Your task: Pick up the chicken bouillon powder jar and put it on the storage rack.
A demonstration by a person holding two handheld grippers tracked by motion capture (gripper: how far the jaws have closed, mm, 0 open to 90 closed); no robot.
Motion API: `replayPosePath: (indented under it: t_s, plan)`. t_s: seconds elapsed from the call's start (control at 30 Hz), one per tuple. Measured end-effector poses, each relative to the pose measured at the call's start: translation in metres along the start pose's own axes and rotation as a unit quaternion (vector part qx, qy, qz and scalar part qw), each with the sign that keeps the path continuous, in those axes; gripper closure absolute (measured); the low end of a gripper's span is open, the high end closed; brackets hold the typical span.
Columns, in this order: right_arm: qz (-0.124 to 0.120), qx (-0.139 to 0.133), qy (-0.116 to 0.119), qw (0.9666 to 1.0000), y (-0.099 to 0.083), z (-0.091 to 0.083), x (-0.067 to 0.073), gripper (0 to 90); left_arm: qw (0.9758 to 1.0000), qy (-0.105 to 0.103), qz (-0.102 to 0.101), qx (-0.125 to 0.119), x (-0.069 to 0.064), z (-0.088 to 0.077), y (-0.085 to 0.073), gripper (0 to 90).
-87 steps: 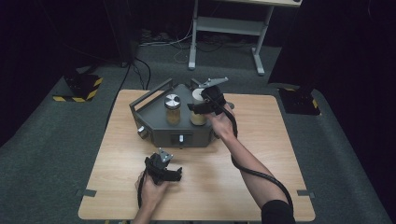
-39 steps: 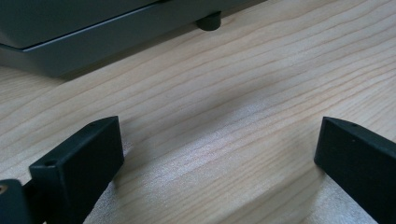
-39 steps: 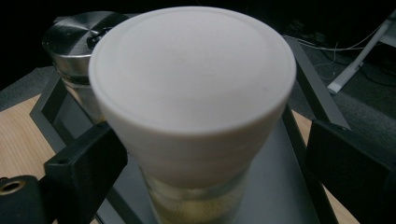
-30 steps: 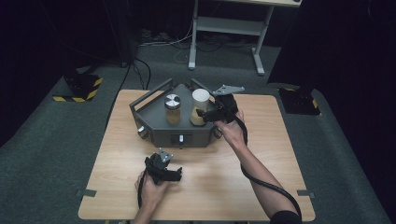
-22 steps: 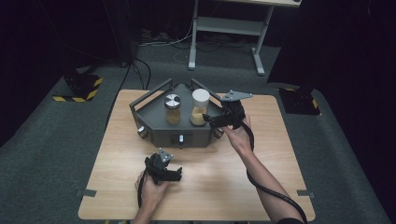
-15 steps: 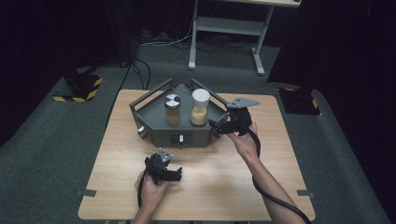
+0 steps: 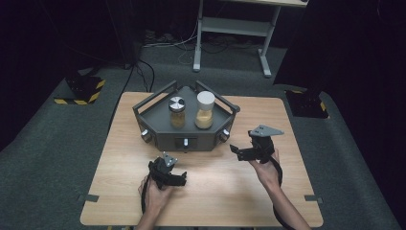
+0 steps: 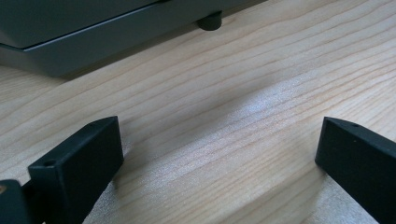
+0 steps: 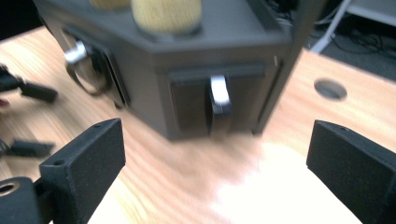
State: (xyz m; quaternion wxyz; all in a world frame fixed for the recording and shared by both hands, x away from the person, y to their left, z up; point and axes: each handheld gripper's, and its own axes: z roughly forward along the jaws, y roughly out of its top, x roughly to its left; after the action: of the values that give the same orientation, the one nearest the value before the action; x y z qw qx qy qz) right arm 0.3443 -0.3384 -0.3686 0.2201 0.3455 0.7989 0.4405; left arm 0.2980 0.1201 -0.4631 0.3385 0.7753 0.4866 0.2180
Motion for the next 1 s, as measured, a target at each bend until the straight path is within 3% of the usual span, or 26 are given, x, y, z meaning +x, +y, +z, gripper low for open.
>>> replayPosePath:
  t_s: [0.27, 0.5, 0.73, 1.0]
  plan:
    - [0.022, 0.039, -0.02, 0.9988, -0.048, 0.008, 0.006, 2.1, 1.0, -0.001, -0.001, 0.0, 0.0, 0.0, 0.0, 0.6]
    - [0.051, 0.048, -0.028, 0.9971, -0.077, 0.012, 0.006, 1.1, 1.0, -0.001, -0.001, 0.0, 0.0, 0.0, 0.0, 0.5]
    - [0.066, 0.059, -0.038, 0.9953, -0.096, 0.013, 0.01, 1.1, 1.0, -0.001, -0.001, 0.0, 0.0, 0.0, 0.0, 0.5]
    - [0.076, 0.066, -0.05, 0.9937, -0.099, 0.014, 0.013, 1.9, 1.0, -0.001, -0.001, 0.0, 0.0, 0.0, 0.0, 0.5]
